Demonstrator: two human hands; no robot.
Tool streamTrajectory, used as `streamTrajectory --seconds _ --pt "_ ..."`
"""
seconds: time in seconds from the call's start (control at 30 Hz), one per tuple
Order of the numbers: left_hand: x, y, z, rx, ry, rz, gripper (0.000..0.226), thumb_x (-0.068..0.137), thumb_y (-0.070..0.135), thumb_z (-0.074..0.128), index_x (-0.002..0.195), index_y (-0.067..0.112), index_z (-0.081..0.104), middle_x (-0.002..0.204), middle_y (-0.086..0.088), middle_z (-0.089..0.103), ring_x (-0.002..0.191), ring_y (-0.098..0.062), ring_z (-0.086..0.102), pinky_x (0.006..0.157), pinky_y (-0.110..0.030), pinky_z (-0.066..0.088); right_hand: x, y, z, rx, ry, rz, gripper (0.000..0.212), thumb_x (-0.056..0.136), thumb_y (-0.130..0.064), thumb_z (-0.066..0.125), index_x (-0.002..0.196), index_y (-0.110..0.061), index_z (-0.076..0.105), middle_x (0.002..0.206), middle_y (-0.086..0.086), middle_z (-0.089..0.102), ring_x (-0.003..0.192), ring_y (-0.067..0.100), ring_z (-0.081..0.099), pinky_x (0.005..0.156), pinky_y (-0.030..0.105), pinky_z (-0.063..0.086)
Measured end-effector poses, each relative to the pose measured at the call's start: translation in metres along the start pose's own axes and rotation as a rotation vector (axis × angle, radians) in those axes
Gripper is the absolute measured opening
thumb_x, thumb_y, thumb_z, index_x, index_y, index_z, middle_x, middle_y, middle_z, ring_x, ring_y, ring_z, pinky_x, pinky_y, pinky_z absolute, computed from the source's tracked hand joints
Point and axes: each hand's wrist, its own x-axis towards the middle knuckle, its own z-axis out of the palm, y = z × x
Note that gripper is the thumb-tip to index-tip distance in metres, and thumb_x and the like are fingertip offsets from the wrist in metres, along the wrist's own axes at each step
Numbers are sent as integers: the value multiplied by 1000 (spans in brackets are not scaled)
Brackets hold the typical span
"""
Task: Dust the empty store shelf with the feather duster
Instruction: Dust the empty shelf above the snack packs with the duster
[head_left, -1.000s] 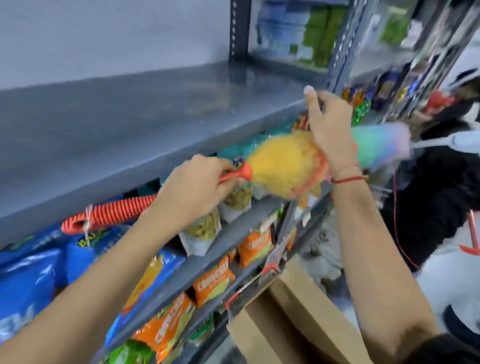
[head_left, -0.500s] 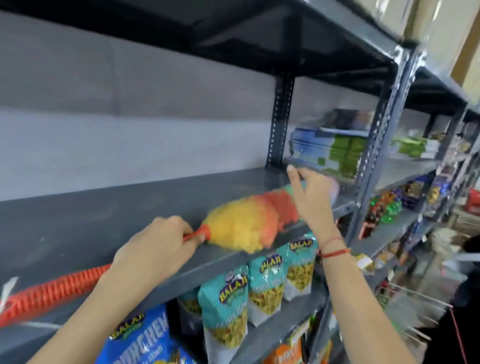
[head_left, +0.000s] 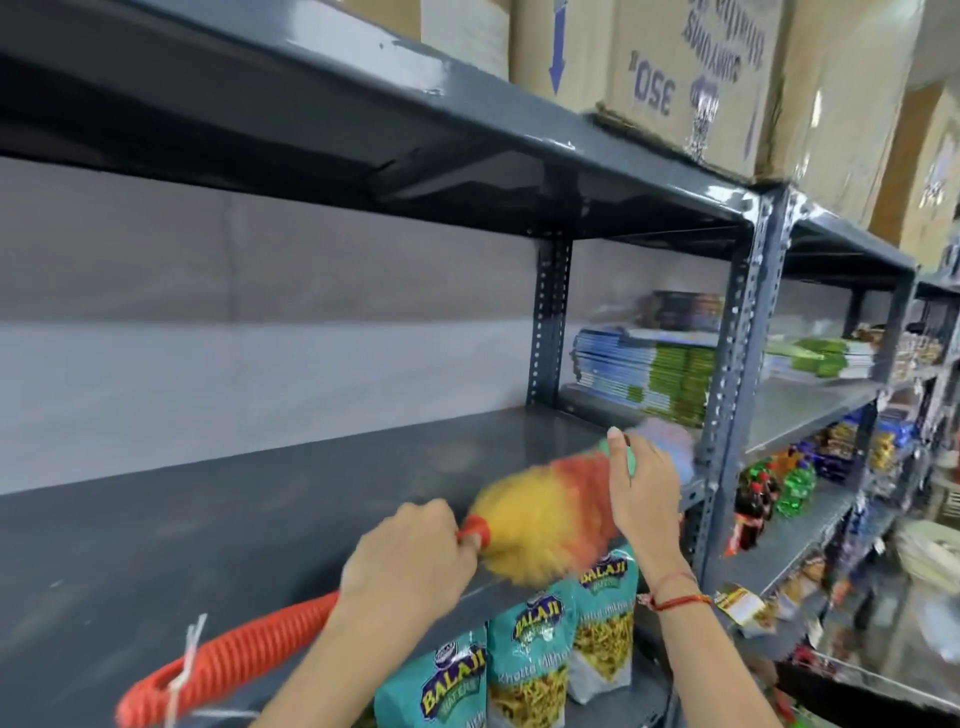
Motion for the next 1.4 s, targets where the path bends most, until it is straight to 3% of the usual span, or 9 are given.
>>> streamTrajectory --seconds 0.23,0.4,0.53,0.63,0.7,0.87,1.07,1.27,1.4 --pt "19 -3 -5 111 103 -191 43 96 41 37 118 10 55 122 -13 58 112 -33 57 88 -37 45 -15 14 20 -8 -217 -2 29 98 -29 48 106 -7 66 104 14 70 103 31 58 90 40 44" --pt "11 -2 -7 207 227 -232 34 97 31 37 114 10 58 118 -12 61 110 -33 59 86 -36 47 -27 21 18 -69 -346 -56 40 92 -53 45 101 -24 71 98 0 76 94 21 67 73 30 47" --pt "21 22 3 127 142 -219 38 97 34 37 118 9 57 123 -14 58 114 -34 56 90 -38 45 -32 25 15 -86 -310 -183 47 94 -51 44 99 -15 74 105 4 76 101 22 68 81 29 52" --pt "29 36 10 114 71 -220 37 97 29 37 122 7 54 127 -15 57 116 -34 54 91 -39 44 -33 26 15 -93 -272 -196 52 96 -47 40 90 -10 75 90 10 77 86 27 70 67 23 44" --pt "31 31 10 104 61 -253 37 97 28 37 123 7 53 126 -15 57 115 -34 55 89 -39 45 -33 26 16 -91 -243 -202 47 95 -39 42 87 -7 75 87 12 77 81 29 71 65 23 42" --pt "13 5 3 150 99 -328 38 97 29 37 123 7 53 126 -15 57 115 -35 55 89 -40 44 -36 28 16 -87 -246 -208 34 97 -25 51 89 -2 74 91 18 76 85 34 70 74 35 54" --pt "-28 -42 -17 196 212 -474 40 95 34 38 115 6 58 119 -18 61 108 -39 58 84 -39 45 -38 28 13 -67 -276 -225 36 96 -29 52 89 -1 73 98 18 75 92 33 69 82 39 54" --pt "-44 -20 -8 91 268 -388 52 94 49 35 108 6 60 112 -22 63 103 -42 59 83 -42 47 -63 -10 16 -36 -246 -356 41 91 -39 51 93 -7 75 102 13 76 100 26 70 89 38 55" --pt "-45 -2 5 74 217 -350 49 94 47 38 111 6 59 116 -19 62 107 -40 58 83 -41 46 -93 -48 34 74 -208 -408 45 91 -38 44 86 -6 74 90 10 77 88 24 72 84 34 54"
